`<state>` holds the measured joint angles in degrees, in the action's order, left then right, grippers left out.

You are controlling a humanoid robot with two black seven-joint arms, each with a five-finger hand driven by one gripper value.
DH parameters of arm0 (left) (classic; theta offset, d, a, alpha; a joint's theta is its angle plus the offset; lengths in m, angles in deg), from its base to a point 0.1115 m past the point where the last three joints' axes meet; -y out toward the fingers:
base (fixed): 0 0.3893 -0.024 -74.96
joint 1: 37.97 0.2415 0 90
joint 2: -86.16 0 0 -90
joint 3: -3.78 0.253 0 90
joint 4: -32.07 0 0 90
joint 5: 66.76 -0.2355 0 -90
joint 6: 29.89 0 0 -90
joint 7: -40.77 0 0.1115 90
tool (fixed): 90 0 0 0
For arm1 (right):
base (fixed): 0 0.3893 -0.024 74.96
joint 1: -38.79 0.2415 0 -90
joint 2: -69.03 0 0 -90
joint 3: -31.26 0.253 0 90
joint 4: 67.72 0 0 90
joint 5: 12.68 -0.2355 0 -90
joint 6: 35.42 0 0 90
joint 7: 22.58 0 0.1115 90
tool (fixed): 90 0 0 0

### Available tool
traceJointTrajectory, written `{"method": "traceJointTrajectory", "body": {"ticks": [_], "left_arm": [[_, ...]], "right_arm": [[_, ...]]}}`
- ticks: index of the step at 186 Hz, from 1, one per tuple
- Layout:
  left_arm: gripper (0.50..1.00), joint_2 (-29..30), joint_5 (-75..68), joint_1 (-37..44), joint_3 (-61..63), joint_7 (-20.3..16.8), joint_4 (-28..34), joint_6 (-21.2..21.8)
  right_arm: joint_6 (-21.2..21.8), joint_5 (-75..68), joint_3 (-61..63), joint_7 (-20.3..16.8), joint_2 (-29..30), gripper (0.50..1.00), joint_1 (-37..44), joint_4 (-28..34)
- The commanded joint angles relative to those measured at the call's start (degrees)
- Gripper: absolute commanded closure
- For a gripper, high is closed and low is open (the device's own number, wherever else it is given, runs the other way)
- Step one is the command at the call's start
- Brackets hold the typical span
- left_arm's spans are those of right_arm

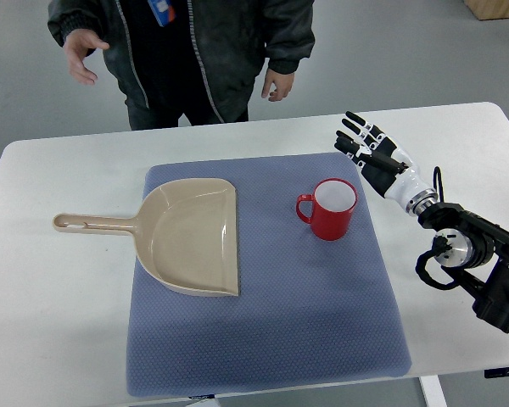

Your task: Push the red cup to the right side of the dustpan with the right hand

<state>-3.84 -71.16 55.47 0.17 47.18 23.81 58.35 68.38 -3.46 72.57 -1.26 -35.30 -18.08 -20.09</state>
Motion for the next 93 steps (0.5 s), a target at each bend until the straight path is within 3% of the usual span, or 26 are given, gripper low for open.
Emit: {"method": "traceJointTrajectory", "body": {"ticks": [1, 93], "left_arm": [[0.5, 0.0, 0.0, 0.1, 0.1, 0.0, 0.0, 0.0], [0.5, 0.0, 0.0, 0.1, 0.1, 0.0, -0.4, -0.1]], "right_arm": [[0.0, 0.0, 0.0, -0.1, 0.0, 0.568, 0.1, 0.0], [1.7, 0.1, 0.1, 0.0, -0.4, 0.568, -1.6, 0.7]]}}
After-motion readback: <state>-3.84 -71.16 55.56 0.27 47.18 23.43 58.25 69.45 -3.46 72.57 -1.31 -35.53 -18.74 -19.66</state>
